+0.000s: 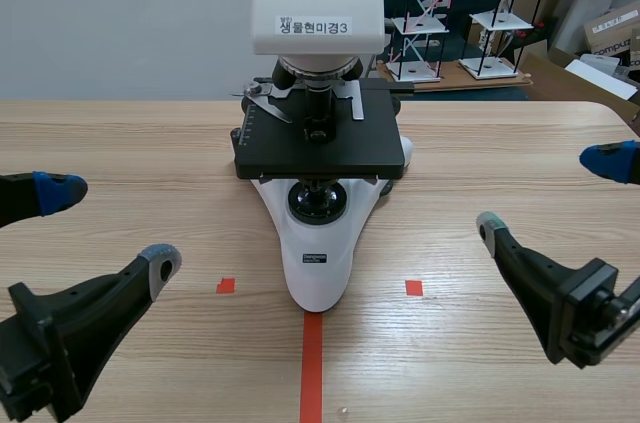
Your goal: Point at the eyepiece
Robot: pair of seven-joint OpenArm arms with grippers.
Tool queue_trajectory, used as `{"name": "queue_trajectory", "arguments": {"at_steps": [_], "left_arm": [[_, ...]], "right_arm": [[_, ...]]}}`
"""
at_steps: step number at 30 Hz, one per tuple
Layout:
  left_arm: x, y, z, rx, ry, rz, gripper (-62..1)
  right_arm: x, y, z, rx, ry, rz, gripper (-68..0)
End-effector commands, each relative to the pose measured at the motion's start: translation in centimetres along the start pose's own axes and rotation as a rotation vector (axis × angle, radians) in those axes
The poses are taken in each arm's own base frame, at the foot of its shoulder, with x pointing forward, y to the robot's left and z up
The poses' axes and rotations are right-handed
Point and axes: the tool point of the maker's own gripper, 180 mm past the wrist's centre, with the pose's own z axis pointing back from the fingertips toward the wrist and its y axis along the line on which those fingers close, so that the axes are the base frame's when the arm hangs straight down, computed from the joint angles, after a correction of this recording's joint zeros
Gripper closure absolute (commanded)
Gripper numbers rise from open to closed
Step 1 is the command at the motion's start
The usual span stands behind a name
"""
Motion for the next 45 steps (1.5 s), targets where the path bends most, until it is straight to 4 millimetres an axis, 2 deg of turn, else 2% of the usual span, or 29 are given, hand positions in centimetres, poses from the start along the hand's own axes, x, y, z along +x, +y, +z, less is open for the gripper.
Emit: {"name": "queue_trajectory", "arguments": {"at_steps": [1, 20, 27, 32, 38, 41, 45], "left_arm": [[0.9, -0.3, -0.1, -0.007, -0.031, 0.003, -62.3], [0.9, -0.3, -0.1, -0.007, -0.031, 0.003, -62.3], [0.9, -0.3, -0.1, -0.007, -0.031, 0.003, -62.3], [0.9, -0.3, -0.1, -0.006, -0.029, 0.003, -62.3], [0.9, -0.3, -0.1, -0.006, -0.029, 0.003, -62.3], [0.9, -0.3, -0.1, -0.006, -0.029, 0.003, -62.3], [0.9, -0.3, -0.1, -0.006, -0.029, 0.003, -62.3]], "right_arm": [[1.1, -0.3, -0.1, -0.001, -0.039, 0.011, -67.9], [1.1, -0.4, -0.1, 0.000, -0.038, 0.015, -67.9], [1.8, -1.5, -0.1, -0.042, -0.066, 0.035, -66.7], [2.7, -4.0, -0.4, -0.123, -0.079, 0.068, -37.2], [5.0, -7.0, -1.6, -0.189, -0.112, 0.137, -12.8], [7.1, -8.5, -2.2, -0.210, -0.151, 0.194, -4.8], [10.9, -10.0, -3.0, -0.207, -0.228, 0.307, -4.6]]}}
